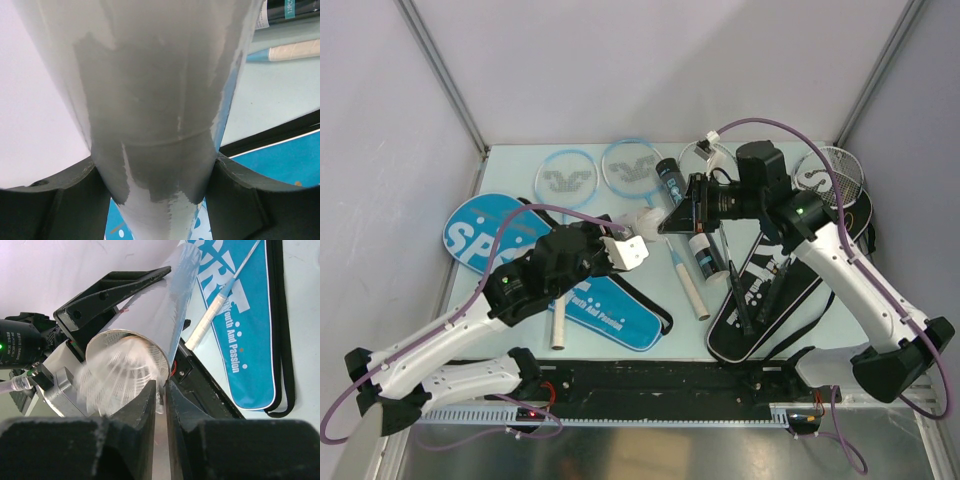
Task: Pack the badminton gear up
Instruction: Place the shuttlecock at the shuttle tube.
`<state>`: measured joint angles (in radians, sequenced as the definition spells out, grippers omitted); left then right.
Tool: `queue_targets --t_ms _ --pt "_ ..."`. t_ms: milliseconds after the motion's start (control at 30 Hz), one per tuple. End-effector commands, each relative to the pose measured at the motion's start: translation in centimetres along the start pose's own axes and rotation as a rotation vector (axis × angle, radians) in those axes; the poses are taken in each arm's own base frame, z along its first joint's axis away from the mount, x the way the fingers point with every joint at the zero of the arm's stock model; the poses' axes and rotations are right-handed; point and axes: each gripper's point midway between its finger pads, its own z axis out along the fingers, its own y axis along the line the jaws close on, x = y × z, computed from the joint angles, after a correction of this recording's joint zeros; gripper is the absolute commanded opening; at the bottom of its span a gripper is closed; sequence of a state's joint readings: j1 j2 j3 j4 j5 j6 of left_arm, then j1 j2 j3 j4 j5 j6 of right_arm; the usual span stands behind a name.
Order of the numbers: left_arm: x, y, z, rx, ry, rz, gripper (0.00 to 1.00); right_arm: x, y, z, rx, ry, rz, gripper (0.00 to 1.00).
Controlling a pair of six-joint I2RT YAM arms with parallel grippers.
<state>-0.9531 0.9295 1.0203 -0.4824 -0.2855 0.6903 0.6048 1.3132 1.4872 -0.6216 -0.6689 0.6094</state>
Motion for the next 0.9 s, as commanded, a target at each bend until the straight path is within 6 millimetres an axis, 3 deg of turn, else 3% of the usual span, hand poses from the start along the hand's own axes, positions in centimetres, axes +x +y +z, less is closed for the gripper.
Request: queue_targets --t_ms 0,133,300,467,533,867 --pt "-3.1 0.6 0.0 -0.014 -0.122 0.012 0.55 -1.4 3.0 -0.7 -0.068 -0.067 -0.076 0.19" --pt "-2.9 0.5 0.1 -0.016 -0.116 0.01 0.55 -1.7 3.5 -1.2 -0.076 -0.096 -0.081 0.26" --pt "-3.1 0.5 -0.1 -0.014 -0.124 0.003 0.54 -2.1 3.3 -1.2 -0.072 -0.125 -0.082 0.26" --pt "-3.8 0.5 -0.5 -0.003 -0.157 -0.017 0.54 -2.0 2.0 -0.2 -0.032 -0.119 -0.075 0.46" --pt "-4.0 0.5 -0.5 0.0 -0.167 -0.024 0.54 -2.0 1.7 0.3 -0.027 -0.115 -0.087 0.5" --pt "-4.2 0.7 -0.7 -0.007 -0.18 -0.04 0.54 -2.1 0.8 1.7 0.048 -0.147 -0.126 0.5"
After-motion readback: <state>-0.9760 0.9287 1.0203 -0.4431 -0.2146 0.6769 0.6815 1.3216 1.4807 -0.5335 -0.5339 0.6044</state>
